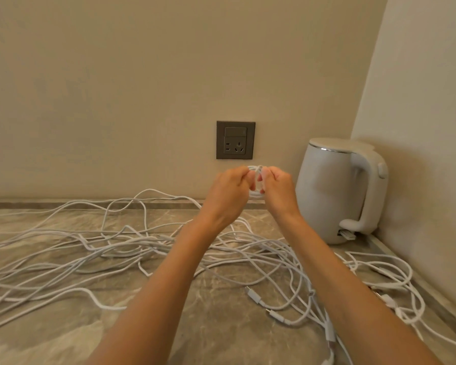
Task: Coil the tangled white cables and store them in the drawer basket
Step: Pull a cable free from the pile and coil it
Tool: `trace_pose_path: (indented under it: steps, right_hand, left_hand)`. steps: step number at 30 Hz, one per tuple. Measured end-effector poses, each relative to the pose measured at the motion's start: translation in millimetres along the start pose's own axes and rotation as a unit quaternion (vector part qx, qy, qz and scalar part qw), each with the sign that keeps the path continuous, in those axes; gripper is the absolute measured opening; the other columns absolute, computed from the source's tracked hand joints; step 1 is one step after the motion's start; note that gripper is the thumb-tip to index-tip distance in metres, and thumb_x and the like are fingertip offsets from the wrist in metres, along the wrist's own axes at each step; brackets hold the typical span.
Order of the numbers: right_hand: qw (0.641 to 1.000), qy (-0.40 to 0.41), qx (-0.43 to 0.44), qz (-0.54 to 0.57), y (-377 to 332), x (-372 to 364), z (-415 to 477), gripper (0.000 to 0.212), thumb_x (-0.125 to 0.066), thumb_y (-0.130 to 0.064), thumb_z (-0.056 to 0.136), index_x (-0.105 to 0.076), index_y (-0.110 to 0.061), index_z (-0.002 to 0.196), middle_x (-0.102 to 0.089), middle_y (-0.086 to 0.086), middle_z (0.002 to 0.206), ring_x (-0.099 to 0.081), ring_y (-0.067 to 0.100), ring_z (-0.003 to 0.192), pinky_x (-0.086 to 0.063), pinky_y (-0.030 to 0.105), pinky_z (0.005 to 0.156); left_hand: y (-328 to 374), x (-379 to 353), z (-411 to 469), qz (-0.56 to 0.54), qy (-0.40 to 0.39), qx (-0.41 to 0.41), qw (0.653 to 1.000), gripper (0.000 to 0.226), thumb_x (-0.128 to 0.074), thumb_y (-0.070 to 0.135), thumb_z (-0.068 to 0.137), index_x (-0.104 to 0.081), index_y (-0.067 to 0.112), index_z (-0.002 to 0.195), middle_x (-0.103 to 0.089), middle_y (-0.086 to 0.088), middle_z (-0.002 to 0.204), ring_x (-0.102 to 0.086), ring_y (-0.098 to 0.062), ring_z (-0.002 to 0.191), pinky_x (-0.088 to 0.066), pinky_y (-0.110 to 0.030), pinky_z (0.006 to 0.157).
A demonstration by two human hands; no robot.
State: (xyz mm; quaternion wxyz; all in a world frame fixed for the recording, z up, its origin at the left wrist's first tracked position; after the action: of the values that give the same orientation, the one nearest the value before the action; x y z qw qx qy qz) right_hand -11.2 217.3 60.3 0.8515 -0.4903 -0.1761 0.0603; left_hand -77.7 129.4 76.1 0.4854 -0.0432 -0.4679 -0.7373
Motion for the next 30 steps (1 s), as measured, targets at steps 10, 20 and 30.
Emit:
trace_pose_path:
  steps: [10, 20, 30]
  right_hand:
    - [0.872, -0.032, -0.188, 0.45, -3, 11, 7, 0.035, -0.034, -0.014, 0.103, -0.048, -0.011, 0.071, -0.037, -0.003, 0.047, -0.036, 0.011, 0.053, -0.041, 0.026, 0.064]
    - [0.808, -0.121, -0.239, 0.524, -5, 11, 5, 0.032, -0.035, -0.013, 0.101, -0.047, -0.006, 0.072, -0.031, -0.001, 0.042, -0.034, 0.01, 0.038, -0.042, 0.022, 0.05]
    - [0.855, -0.312, -0.281, 0.305, -4, 11, -5, 0.033, -0.035, -0.012, 0.098, -0.05, -0.003, 0.069, -0.028, -0.006, 0.035, -0.031, 0.005, 0.033, -0.035, 0.016, 0.054]
  left_hand:
    - [-16, -10, 0, 0.033, -0.076, 0.025, 0.996, 0.037, -0.038, 0.014, 0.098, -0.043, 0.018, 0.061, -0.042, 0.003, 0.051, -0.037, -0.01, 0.05, -0.032, -0.029, 0.058]
    - [-34, -6, -3, 0.078, -0.193, 0.033, 0.978, 0.025, -0.042, 0.015, 0.097, -0.061, 0.007, 0.081, -0.051, 0.001, 0.052, -0.045, 0.001, 0.039, -0.033, -0.009, 0.046]
    - [-37, 14, 0, 0.183, -0.167, 0.023, 0.968, 0.023, -0.052, 0.008, 0.09, -0.069, 0.004, 0.076, -0.061, -0.008, 0.068, -0.05, -0.017, 0.061, -0.034, -0.024, 0.054]
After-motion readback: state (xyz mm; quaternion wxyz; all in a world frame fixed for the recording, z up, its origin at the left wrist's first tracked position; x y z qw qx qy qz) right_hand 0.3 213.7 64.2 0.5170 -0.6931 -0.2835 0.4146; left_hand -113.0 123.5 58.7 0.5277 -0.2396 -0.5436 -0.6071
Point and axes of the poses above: each hand's wrist, its own z-axis towards the middle knuckle, its own x-axis out of the back of the hand, y = z × x, the point moved 3 cm from there along z, towards the middle knuckle
